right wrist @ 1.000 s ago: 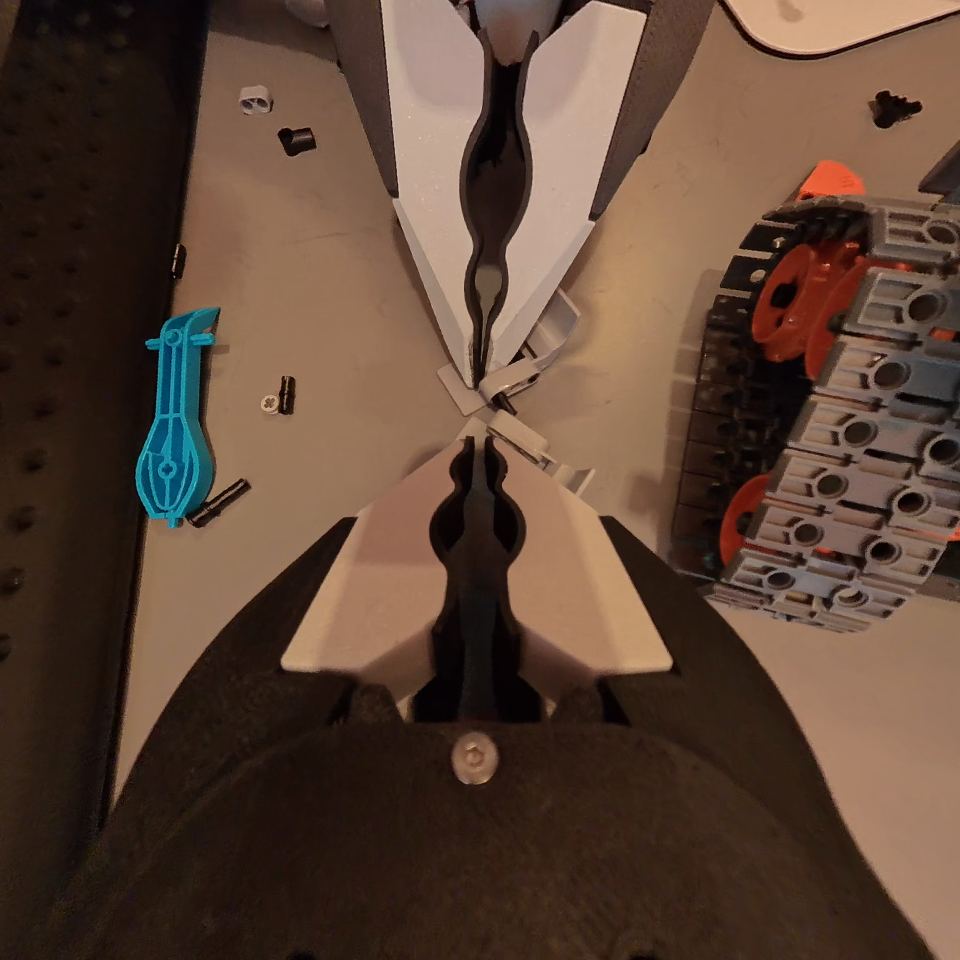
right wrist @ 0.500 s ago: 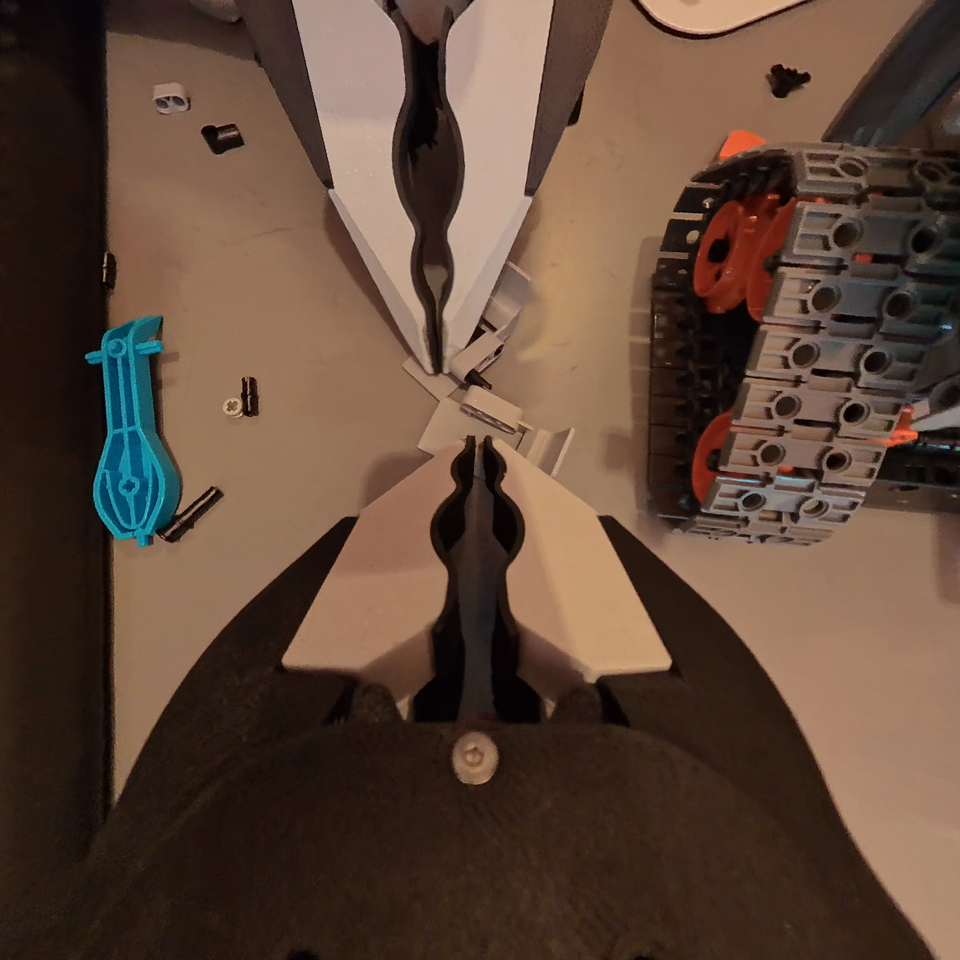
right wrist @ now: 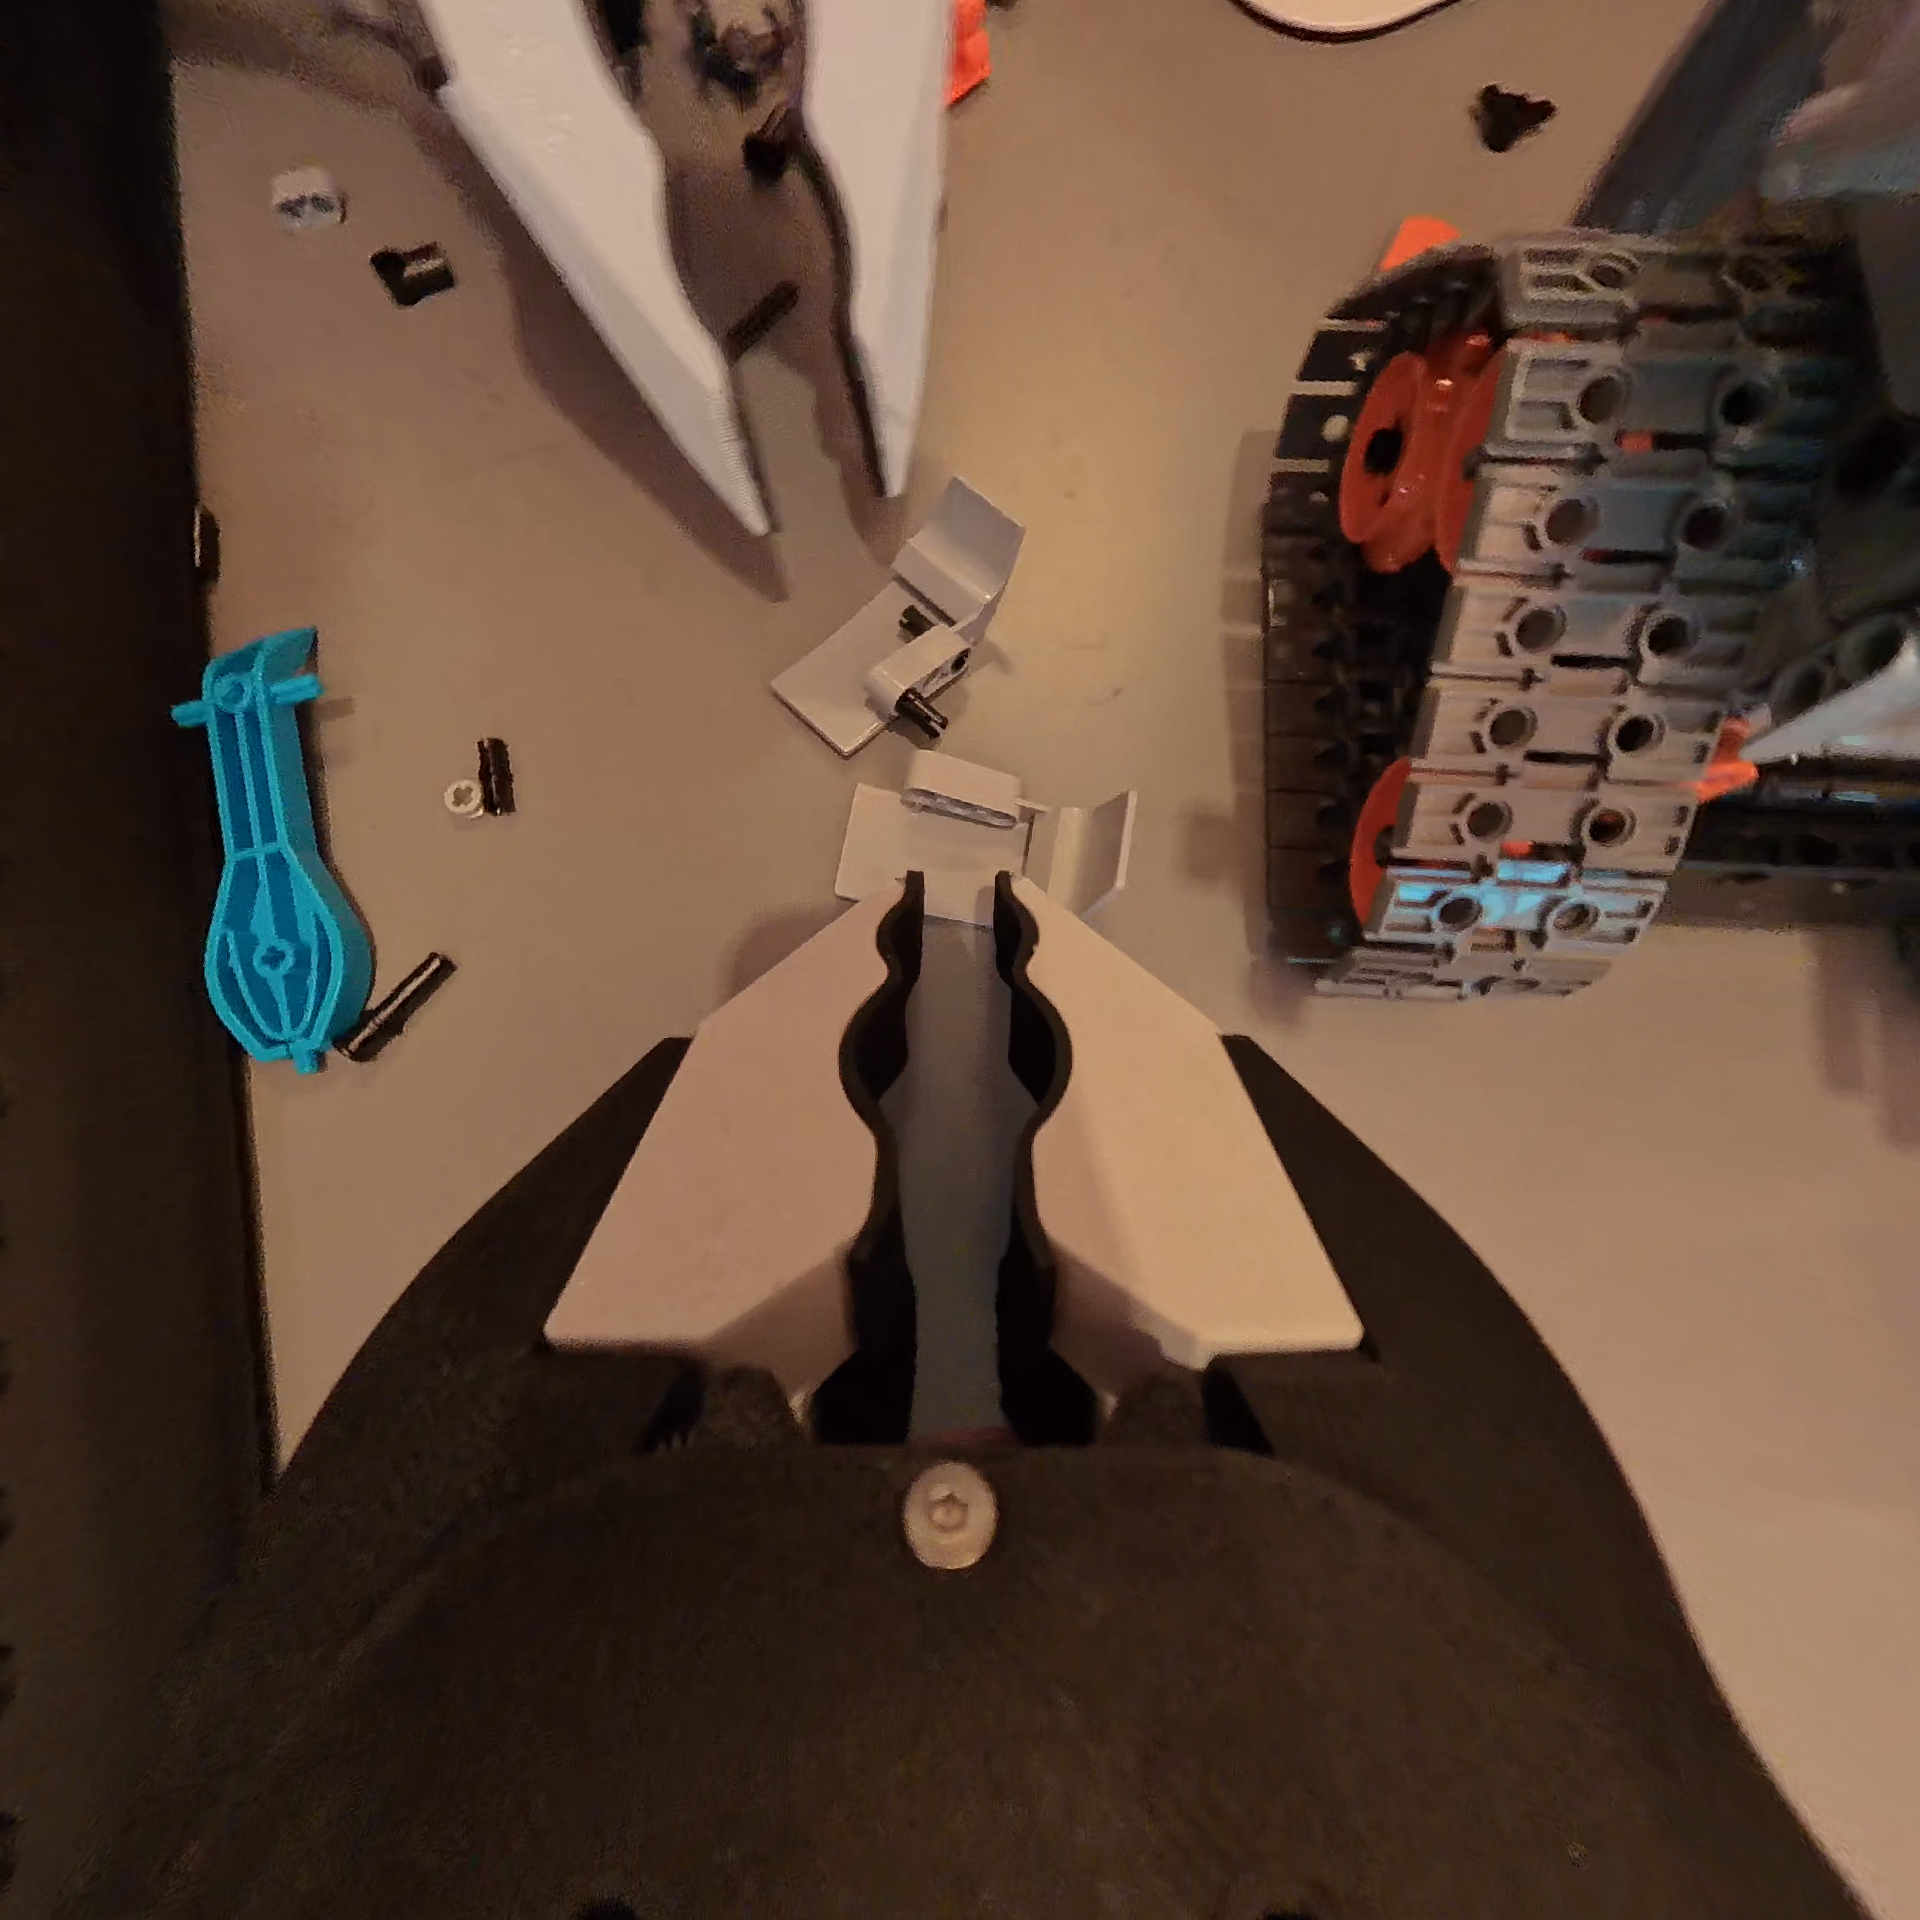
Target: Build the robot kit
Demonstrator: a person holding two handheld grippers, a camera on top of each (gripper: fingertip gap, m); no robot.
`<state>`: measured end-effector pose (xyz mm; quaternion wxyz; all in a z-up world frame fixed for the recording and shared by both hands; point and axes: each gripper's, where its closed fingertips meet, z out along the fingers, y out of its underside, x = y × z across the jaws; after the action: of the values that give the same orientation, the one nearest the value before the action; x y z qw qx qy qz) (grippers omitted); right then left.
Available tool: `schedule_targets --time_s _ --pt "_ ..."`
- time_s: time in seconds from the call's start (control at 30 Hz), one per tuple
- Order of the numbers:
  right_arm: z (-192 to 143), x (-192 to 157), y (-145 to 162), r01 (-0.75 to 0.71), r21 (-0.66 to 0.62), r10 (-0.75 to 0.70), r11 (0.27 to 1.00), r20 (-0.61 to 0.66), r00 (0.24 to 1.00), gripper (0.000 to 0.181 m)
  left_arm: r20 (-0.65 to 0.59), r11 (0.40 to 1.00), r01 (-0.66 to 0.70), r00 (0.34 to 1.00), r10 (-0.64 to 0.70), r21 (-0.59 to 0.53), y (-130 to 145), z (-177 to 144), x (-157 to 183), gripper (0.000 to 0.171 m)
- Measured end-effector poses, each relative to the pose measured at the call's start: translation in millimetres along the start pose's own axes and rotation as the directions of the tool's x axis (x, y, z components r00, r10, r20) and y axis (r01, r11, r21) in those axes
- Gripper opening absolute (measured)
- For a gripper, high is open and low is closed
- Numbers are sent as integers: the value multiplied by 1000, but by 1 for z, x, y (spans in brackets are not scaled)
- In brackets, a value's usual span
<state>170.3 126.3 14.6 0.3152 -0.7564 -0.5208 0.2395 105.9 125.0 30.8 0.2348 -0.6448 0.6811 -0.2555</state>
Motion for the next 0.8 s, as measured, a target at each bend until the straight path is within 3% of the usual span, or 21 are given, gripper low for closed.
schedule_targets --time_s 0.2,0.37,0.63,0.8 --pt "3 4 2 -36 23 38 999 -59 998 12 92 996 84 992 -84 6 0 10 -2 18" --pt "7 2 -2 -5 22 6 1000 -35 999 9 67 997 76 995 -76 -1 3 22 -5 17" --pt "4 3 2 50 -9 -50 999 16 999 0 -38 998 -59 998 59 -14 3 27 -3 0" --pt "0 4 6 85 -25 -84 996 53 995 0 -109 979 -196 976 189 -57 2 27 2 0"
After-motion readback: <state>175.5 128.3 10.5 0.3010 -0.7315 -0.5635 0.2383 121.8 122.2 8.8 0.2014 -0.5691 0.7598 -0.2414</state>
